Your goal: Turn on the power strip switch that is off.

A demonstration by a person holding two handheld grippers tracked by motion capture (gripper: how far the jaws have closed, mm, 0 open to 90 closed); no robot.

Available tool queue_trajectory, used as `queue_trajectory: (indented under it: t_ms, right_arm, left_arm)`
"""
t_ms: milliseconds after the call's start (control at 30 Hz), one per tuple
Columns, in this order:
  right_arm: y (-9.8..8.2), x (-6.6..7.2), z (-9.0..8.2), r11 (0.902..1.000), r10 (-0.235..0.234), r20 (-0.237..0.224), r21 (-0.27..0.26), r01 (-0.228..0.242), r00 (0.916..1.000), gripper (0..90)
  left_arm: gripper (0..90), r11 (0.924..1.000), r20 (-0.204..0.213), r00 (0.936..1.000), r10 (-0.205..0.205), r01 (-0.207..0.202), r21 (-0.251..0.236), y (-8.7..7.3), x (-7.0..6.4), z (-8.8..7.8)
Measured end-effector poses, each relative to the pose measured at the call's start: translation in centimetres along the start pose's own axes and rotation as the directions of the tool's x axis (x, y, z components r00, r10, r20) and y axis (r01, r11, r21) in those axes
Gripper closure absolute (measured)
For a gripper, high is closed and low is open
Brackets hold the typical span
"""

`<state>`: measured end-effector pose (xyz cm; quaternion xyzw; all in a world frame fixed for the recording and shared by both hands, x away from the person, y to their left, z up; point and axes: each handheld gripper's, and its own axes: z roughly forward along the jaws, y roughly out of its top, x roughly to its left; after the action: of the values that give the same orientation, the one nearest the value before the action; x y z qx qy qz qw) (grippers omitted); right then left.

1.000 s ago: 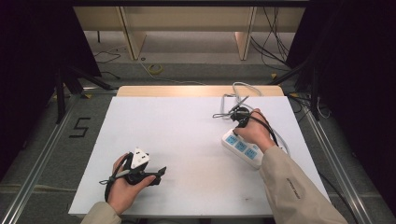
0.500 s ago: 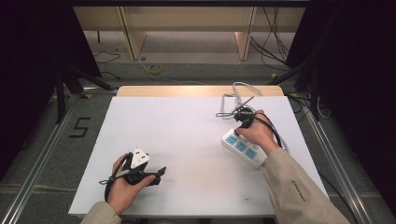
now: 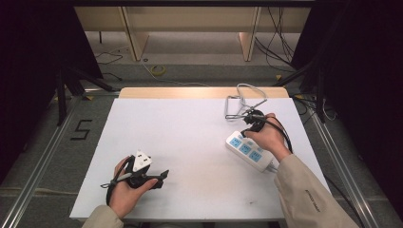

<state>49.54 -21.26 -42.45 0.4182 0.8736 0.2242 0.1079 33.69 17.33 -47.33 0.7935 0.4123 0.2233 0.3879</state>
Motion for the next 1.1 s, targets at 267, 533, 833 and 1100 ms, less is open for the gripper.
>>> queue_trajectory:
  t_ms: [267, 533, 833, 1100]
  right_arm:
    - [-1.0, 0.3, -0.2, 0.9999, -0.010, -0.006, -0.014, 0.010, 0.9999, 85.4]
    - [-1.9, 0.8, -0.8, 0.9990, -0.028, -0.014, -0.036, 0.028, 0.9995, 81.7]
    - [-2.9, 1.3, -1.4, 0.9968, -0.042, -0.029, -0.069, 0.040, 0.9987, 76.7]
    - [-4.0, 1.7, -2.0, 0.9947, -0.034, -0.036, -0.098, 0.030, 0.9988, 69.9]
  left_arm:
    - [16.9, 0.9999, 0.001, 1.0000, 0.001, -0.001, 0.010, 0.0, 0.0, 0.0]
    - [16.8, 0.9999, 0.001, 1.0000, 0.003, -0.003, 0.014, -0.1, 0.0, 0.1]
    - [16.8, 0.9999, 0.001, 1.0000, -0.002, 0.002, 0.014, -0.1, 0.0, 0.1]
    - [16.7, 0.9999, 0.000, 1.0000, -0.001, 0.001, 0.016, -0.2, 0.0, 0.1]
